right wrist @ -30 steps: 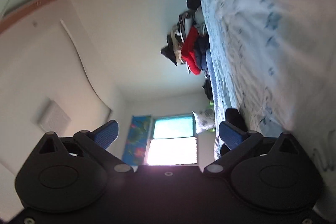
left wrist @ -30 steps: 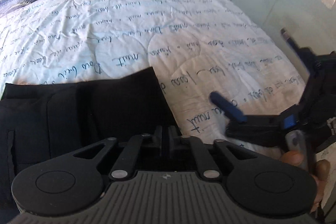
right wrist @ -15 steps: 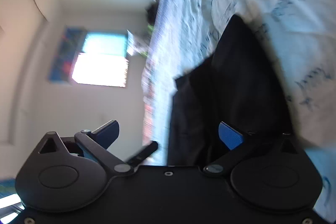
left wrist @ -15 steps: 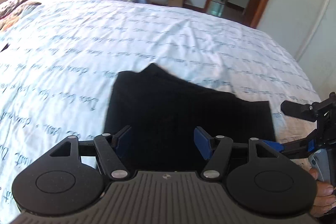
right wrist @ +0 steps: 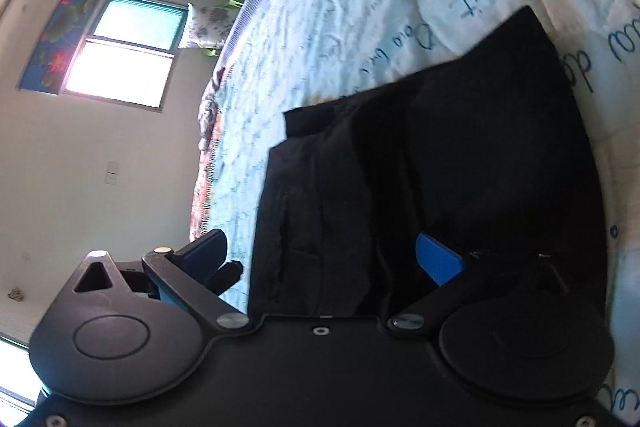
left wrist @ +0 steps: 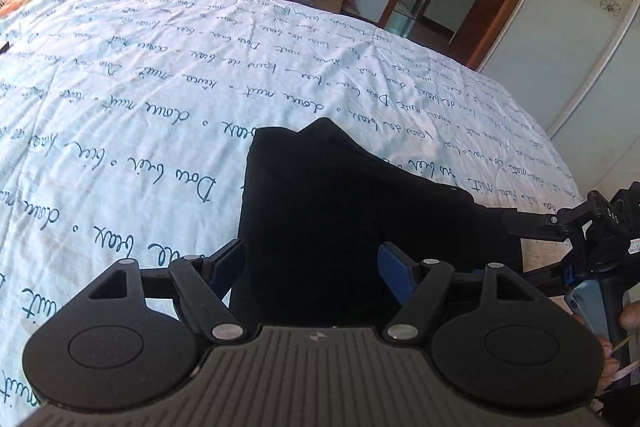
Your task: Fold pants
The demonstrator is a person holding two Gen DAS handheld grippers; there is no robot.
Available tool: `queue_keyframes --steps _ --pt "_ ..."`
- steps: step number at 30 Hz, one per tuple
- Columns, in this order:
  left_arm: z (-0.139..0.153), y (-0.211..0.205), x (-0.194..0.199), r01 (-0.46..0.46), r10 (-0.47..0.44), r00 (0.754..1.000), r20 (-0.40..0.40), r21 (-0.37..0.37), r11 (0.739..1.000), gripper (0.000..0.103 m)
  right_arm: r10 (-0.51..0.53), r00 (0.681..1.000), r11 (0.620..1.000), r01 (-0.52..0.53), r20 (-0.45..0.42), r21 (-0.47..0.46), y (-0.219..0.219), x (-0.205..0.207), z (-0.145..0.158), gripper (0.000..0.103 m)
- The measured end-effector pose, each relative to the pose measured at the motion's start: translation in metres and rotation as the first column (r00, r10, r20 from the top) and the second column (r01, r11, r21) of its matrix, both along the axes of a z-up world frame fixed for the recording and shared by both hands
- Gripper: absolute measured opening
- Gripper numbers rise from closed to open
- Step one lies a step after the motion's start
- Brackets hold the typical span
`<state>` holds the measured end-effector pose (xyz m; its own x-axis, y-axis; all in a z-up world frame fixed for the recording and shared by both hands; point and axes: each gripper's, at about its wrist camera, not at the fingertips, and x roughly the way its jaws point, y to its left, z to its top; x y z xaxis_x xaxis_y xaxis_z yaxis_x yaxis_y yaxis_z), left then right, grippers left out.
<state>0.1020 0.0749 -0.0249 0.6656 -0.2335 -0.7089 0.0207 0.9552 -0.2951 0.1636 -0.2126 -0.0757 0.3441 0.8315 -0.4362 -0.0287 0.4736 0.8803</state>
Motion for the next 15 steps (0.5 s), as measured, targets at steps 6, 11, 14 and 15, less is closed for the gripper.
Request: queue_keyframes --steps 6,11,14,15 --pt "-0.008 0.015 0.003 0.005 -0.006 1.0 -0.004 -0.072 0.997 0.076 -0.01 1.0 0.997 0.01 0.008 -0.082 0.019 0.001 0.007 0.103" --pt "-0.015 0.02 0.0 0.028 -0.029 0.999 -0.014 -0.108 0.994 0.078 -0.012 1.0 0.994 0.013 0.01 -0.11 0.019 0.001 0.017 0.103" --pt "-0.017 0.023 -0.004 0.04 -0.041 0.999 -0.007 -0.122 0.992 0.08 -0.037 0.999 0.988 0.039 0.018 -0.148 0.012 -0.002 0.015 0.103" --pt "-0.018 0.024 -0.004 0.04 -0.041 0.999 -0.009 -0.124 0.991 0.08 -0.04 0.999 0.989 0.041 0.012 -0.14 0.011 -0.002 0.012 0.103"
